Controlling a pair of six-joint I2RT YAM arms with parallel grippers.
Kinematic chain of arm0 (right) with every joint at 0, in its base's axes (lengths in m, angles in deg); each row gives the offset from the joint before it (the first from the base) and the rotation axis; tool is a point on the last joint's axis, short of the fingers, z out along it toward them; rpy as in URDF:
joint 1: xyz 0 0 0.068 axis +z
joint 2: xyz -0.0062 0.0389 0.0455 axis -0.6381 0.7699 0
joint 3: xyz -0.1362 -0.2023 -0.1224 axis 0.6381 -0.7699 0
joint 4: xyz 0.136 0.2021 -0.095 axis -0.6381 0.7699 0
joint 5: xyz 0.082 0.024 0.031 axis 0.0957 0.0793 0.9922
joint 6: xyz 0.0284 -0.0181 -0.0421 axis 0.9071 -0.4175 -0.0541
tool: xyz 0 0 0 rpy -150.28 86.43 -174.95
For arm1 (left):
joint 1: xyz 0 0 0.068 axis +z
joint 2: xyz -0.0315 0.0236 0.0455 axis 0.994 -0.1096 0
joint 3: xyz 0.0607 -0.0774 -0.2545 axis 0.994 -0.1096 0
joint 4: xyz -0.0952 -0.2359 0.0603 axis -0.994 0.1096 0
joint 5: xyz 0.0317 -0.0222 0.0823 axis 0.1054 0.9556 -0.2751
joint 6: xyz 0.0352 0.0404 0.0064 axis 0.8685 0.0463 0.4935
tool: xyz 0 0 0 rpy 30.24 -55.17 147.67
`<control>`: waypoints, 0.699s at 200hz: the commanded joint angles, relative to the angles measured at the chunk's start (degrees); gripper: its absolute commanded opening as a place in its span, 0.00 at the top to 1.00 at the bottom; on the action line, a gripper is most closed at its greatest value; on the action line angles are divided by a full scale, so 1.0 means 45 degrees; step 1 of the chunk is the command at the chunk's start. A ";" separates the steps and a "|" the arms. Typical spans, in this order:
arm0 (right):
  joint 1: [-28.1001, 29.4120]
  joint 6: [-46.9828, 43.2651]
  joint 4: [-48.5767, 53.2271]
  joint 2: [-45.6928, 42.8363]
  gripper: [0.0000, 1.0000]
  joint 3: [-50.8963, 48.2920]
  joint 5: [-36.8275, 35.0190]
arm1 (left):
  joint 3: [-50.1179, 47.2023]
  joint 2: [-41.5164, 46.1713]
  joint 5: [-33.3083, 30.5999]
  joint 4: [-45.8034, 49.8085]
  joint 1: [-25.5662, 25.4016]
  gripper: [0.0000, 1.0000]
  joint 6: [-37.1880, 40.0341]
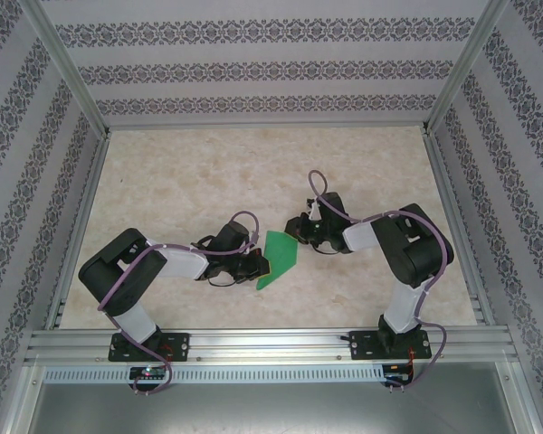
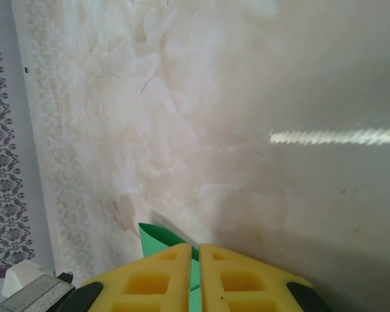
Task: Fold a paper plane with a square sheet of paper (pick it up from the middle)
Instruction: Fourth fold the wing at the center of the table.
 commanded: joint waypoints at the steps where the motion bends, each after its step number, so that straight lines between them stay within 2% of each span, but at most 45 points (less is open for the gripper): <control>1: -0.0892 -0.0754 0.0384 0.0259 0.87 0.0082 -0.1914 | -0.0765 -0.0941 -0.0906 0.3050 -0.0292 1.00 0.0400; 34: -0.1175 -0.1082 0.0800 -0.0780 0.86 -0.0036 -0.1558 | -0.0770 -0.0970 -0.0876 0.2992 -0.0291 1.00 0.0430; 69: -0.0687 -0.1373 0.1909 -0.2804 0.84 -0.0307 -0.1741 | -0.0685 -0.1028 -0.0815 0.2955 -0.0291 1.00 0.0459; 102: 0.0657 -0.1019 0.2059 -0.3698 0.83 -0.0751 -0.2233 | -0.0536 -0.1140 -0.0682 0.2914 -0.0292 1.00 0.0537; 140: 0.2333 -0.0166 0.1614 -0.2829 0.84 -0.0838 -0.2537 | -0.0438 -0.1144 -0.0596 0.2836 -0.0291 1.00 0.0632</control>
